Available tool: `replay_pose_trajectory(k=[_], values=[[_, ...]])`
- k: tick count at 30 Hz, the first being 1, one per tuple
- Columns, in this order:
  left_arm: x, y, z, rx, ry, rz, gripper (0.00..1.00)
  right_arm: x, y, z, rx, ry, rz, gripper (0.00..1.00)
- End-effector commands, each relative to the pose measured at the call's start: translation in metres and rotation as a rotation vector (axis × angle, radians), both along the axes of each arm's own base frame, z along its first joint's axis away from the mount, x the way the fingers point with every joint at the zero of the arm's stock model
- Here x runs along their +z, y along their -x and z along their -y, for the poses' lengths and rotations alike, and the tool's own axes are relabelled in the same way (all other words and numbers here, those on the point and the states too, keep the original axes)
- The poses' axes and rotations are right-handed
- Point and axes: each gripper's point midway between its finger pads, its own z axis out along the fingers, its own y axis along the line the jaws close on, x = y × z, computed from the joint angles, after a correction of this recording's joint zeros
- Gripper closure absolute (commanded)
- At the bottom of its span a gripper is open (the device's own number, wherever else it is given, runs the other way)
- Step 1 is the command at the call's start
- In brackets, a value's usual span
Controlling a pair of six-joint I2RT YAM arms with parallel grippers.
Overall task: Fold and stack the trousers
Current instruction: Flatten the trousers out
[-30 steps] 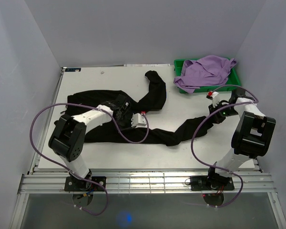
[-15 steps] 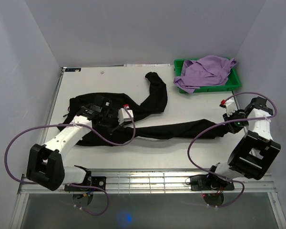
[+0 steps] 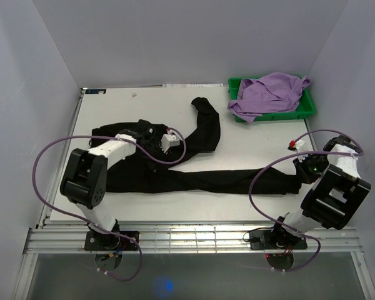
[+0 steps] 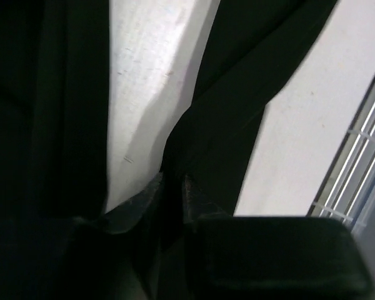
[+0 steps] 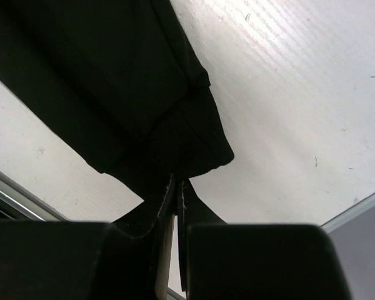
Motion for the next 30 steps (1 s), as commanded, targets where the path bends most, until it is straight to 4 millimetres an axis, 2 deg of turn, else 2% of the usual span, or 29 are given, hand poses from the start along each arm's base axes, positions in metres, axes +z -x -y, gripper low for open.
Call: replay_pose_trajectory(k=[1, 3, 4, 6, 7, 8, 11, 15, 18, 23, 30], values=[[0.011, -0.031, 0.011, 0.149, 0.016, -0.065, 0.65, -0.006, -0.004, 0.013, -0.008, 0.039, -0.01, 0.92], [0.014, -0.039, 0.013, 0.174, 0.033, -0.075, 0.57, -0.009, -0.006, 0.014, -0.016, 0.034, -0.014, 0.92], [0.024, -0.041, 0.015, 0.159, 0.057, -0.044, 0.53, -0.009, -0.006, 0.014, -0.019, 0.031, -0.013, 0.92], [0.04, -0.039, 0.017, 0.107, 0.104, 0.023, 0.32, -0.009, -0.006, 0.012, -0.018, 0.022, -0.015, 0.92], [0.061, -0.037, 0.019, 0.058, 0.147, 0.112, 0.21, -0.01, -0.006, 0.01, -0.015, 0.018, -0.018, 0.92], [0.067, -0.035, 0.019, 0.04, 0.164, 0.155, 0.07, -0.01, -0.005, 0.009, -0.015, 0.014, -0.024, 0.92], [0.09, -0.032, 0.022, -0.039, 0.191, 0.279, 0.04, -0.012, -0.005, 0.007, -0.007, 0.013, -0.029, 0.92], [0.092, -0.018, 0.041, -0.169, 0.164, 0.369, 0.05, -0.014, -0.005, 0.009, -0.007, 0.027, -0.03, 0.92], [0.075, -0.013, 0.058, -0.253, 0.119, 0.397, 0.09, -0.015, -0.005, 0.01, -0.009, 0.027, -0.032, 0.92], [0.049, -0.015, 0.075, -0.369, 0.053, 0.426, 0.14, -0.011, -0.008, 0.01, -0.015, 0.024, -0.028, 0.92], [0.012, -0.016, 0.082, -0.453, -0.022, 0.43, 0.16, -0.013, -0.007, 0.01, -0.016, 0.023, -0.035, 0.92]])
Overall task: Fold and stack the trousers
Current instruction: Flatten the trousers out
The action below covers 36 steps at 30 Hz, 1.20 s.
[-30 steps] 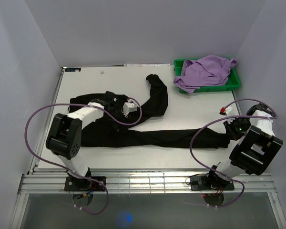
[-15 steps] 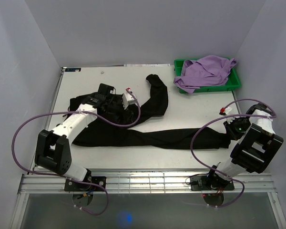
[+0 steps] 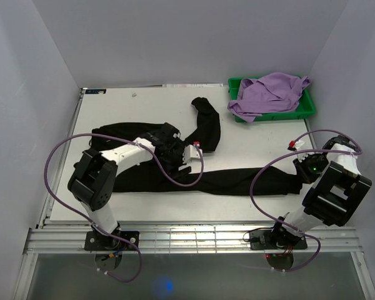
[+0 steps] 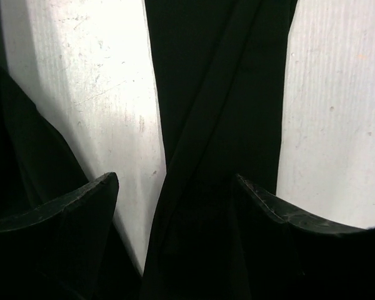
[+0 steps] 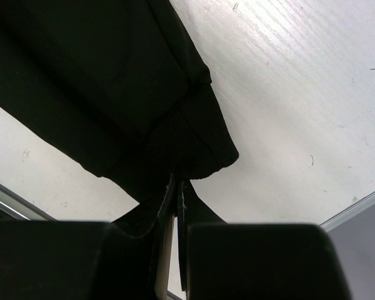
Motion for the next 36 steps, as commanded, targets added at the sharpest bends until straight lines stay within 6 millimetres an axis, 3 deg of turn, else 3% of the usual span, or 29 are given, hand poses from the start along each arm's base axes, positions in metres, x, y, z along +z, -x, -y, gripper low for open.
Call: replay_pose_trajectory(k=[1, 4, 5, 6, 8, 12, 15, 16, 22, 24, 28, 32, 35, 36], values=[[0.005, -0.013, 0.01, -0.063, 0.004, 0.097, 0.17, 0.003, -0.005, 0.002, 0.006, 0.005, 0.01, 0.92], [-0.005, -0.009, 0.009, -0.077, -0.016, 0.094, 0.25, 0.003, -0.005, 0.002, 0.006, 0.005, 0.012, 0.92], [-0.007, -0.008, 0.008, -0.076, -0.023, 0.093, 0.31, 0.004, -0.005, 0.002, 0.006, 0.007, 0.012, 0.92], [-0.007, -0.007, 0.008, -0.073, -0.022, 0.091, 0.45, 0.003, -0.004, 0.002, 0.004, 0.006, 0.008, 0.92], [-0.001, -0.004, 0.007, -0.059, -0.006, 0.104, 0.56, 0.003, -0.003, 0.002, 0.007, 0.008, 0.006, 0.92], [0.019, 0.002, 0.002, -0.012, 0.048, 0.129, 0.63, 0.002, 0.0, 0.002, 0.016, 0.023, 0.008, 0.92], [0.036, 0.015, -0.002, -0.003, 0.096, 0.132, 0.83, 0.002, 0.002, 0.005, 0.028, 0.049, 0.01, 0.92], [0.04, 0.017, -0.003, 0.004, 0.109, 0.134, 0.98, 0.003, 0.002, 0.008, 0.03, 0.065, 0.013, 0.92], [0.05, 0.014, -0.004, 0.061, 0.137, 0.133, 1.0, 0.005, 0.005, 0.014, 0.058, 0.109, 0.02, 0.92], [0.052, 0.0, -0.003, 0.114, 0.151, 0.141, 1.0, 0.005, 0.007, 0.014, 0.065, 0.115, 0.014, 0.92], [0.055, -0.048, 0.005, 0.298, 0.191, 0.158, 1.0, 0.009, 0.016, 0.023, 0.108, 0.187, 0.006, 0.92], [0.035, -0.084, 0.008, 0.451, 0.157, 0.147, 1.0, 0.015, 0.025, 0.031, 0.151, 0.241, 0.001, 0.92], [0.012, -0.087, 0.011, 0.447, 0.113, 0.104, 1.0, 0.019, 0.026, 0.034, 0.16, 0.25, 0.001, 0.92], [0.006, -0.087, 0.011, 0.448, 0.097, 0.086, 0.95, 0.02, 0.025, 0.034, 0.161, 0.249, 0.0, 0.92]])
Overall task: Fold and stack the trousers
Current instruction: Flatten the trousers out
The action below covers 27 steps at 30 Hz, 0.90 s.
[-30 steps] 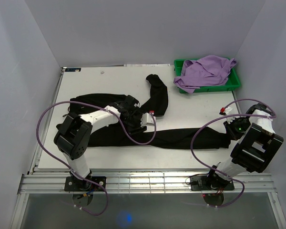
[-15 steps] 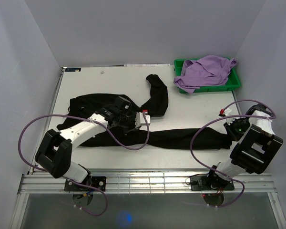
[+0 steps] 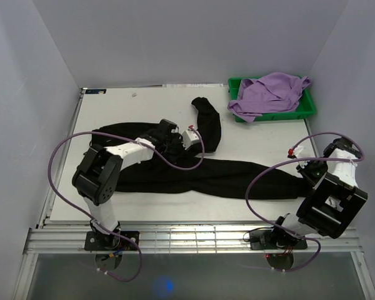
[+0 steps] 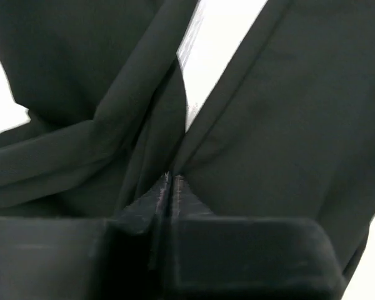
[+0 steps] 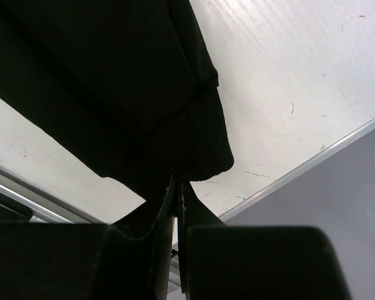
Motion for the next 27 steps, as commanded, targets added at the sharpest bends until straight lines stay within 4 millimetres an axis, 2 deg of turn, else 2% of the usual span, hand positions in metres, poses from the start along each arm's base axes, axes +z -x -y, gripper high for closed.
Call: replay_pose_trajectory(k=[1, 3, 4, 6, 7, 8, 9, 10, 11, 12, 13, 15, 16, 18, 19, 20, 22, 24, 25, 27], values=[[0.008, -0.012, 0.003, 0.054, 0.004, -0.009, 0.8, 0.006, 0.005, 0.008, 0.045, 0.038, -0.02, 0.92], [0.006, -0.002, -0.004, 0.041, -0.016, -0.026, 0.64, 0.007, 0.002, 0.01, 0.043, 0.04, -0.023, 0.92], [0.021, -0.001, -0.011, 0.052, -0.002, 0.0, 0.47, 0.005, 0.003, 0.012, 0.047, 0.039, -0.042, 0.92], [0.035, 0.004, -0.026, 0.08, 0.016, 0.003, 0.29, 0.006, 0.001, 0.016, 0.064, 0.051, -0.049, 0.92], [0.054, 0.003, -0.047, 0.13, 0.036, 0.01, 0.24, 0.005, 0.002, 0.017, 0.07, 0.055, -0.06, 0.92], [0.064, 0.002, -0.059, 0.163, 0.05, 0.007, 0.11, 0.006, 0.002, 0.018, 0.075, 0.061, -0.064, 0.91], [0.075, -0.001, -0.072, 0.201, 0.074, -0.001, 0.05, 0.006, 0.002, 0.019, 0.09, 0.067, -0.065, 0.85], [0.082, -0.007, -0.105, 0.292, 0.07, -0.022, 0.05, 0.007, 0.002, 0.021, 0.092, 0.078, -0.065, 0.79], [0.097, -0.009, -0.124, 0.341, 0.082, 0.002, 0.04, 0.007, 0.001, 0.021, 0.093, 0.083, -0.061, 0.74], [0.102, -0.01, -0.142, 0.387, 0.074, 0.007, 0.03, 0.01, -0.004, 0.024, 0.095, 0.097, -0.045, 0.59], [0.1, -0.011, -0.181, 0.476, 0.035, -0.002, 0.03, 0.013, -0.008, 0.024, 0.081, 0.097, -0.03, 0.47], [0.101, -0.003, -0.217, 0.557, 0.006, -0.013, 0.03, 0.026, -0.023, 0.026, 0.053, 0.099, 0.019, 0.31], [0.101, -0.004, -0.256, 0.644, 0.007, -0.012, 0.03, 0.033, -0.03, 0.022, 0.048, 0.078, 0.045, 0.3], [0.096, -0.001, -0.287, 0.714, -0.006, -0.03, 0.05, 0.042, -0.037, 0.012, 0.052, 0.053, 0.059, 0.29], [0.094, 0.0, -0.311, 0.777, -0.01, -0.04, 0.06, 0.049, -0.041, 0.006, 0.049, 0.041, 0.075, 0.3], [0.096, -0.003, -0.321, 0.789, -0.013, -0.034, 0.07, 0.051, -0.041, -0.001, 0.058, 0.028, 0.074, 0.35], [0.083, -0.007, -0.336, 0.82, -0.021, -0.082, 0.14, 0.048, -0.038, -0.026, 0.089, -0.016, 0.057, 0.41], [0.068, -0.012, -0.336, 0.795, -0.021, -0.133, 0.23, 0.04, -0.034, -0.051, 0.139, -0.039, 0.026, 0.49], [0.063, -0.014, -0.336, 0.792, -0.015, -0.152, 0.3, 0.03, -0.027, -0.06, 0.151, -0.053, -0.001, 0.52], [0.053, -0.018, -0.335, 0.798, -0.002, -0.19, 0.34, 0.019, -0.021, -0.079, 0.18, -0.067, -0.026, 0.6]])
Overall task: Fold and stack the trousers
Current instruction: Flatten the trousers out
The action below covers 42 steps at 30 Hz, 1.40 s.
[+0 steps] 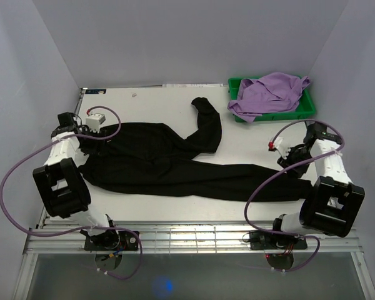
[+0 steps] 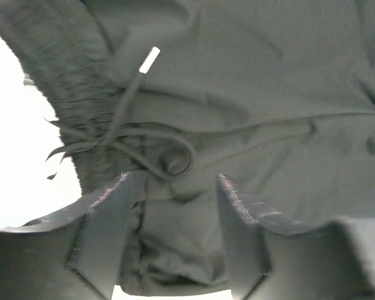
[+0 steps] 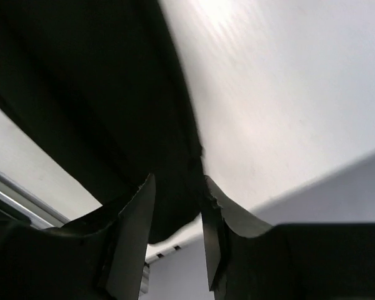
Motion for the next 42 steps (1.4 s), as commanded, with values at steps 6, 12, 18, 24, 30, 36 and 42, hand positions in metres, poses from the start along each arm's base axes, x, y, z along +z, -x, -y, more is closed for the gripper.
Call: replay_pose_trajectory(k=[6, 12, 18, 24, 30, 36, 42], values=[[-0.048, -0.015, 0.01, -0.019, 0.064, -0.116, 0.5, -0.062, 0.048, -0.052, 0.04, -0.053, -0.193, 0.7], [-0.083, -0.065, -0.008, 0.155, 0.068, -0.145, 0.5, -0.096, 0.038, -0.032, 0.017, 0.047, -0.203, 0.7], [-0.076, -0.115, -0.031, 0.282, 0.073, -0.103, 0.31, -0.1, 0.013, -0.018, -0.018, 0.102, -0.178, 0.61], [-0.047, -0.09, -0.008, 0.115, 0.118, -0.111, 0.16, -0.076, -0.001, -0.023, -0.021, 0.074, -0.134, 0.44], [0.003, -0.047, -0.006, 0.016, 0.017, -0.002, 0.15, -0.041, 0.002, -0.046, 0.002, -0.029, -0.084, 0.49], [0.001, -0.014, 0.004, -0.023, 0.013, -0.03, 0.21, -0.055, 0.012, -0.052, 0.012, -0.024, -0.133, 0.61], [-0.039, 0.031, 0.007, -0.011, 0.028, -0.168, 0.31, -0.085, 0.037, -0.058, 0.013, -0.034, -0.232, 0.64]])
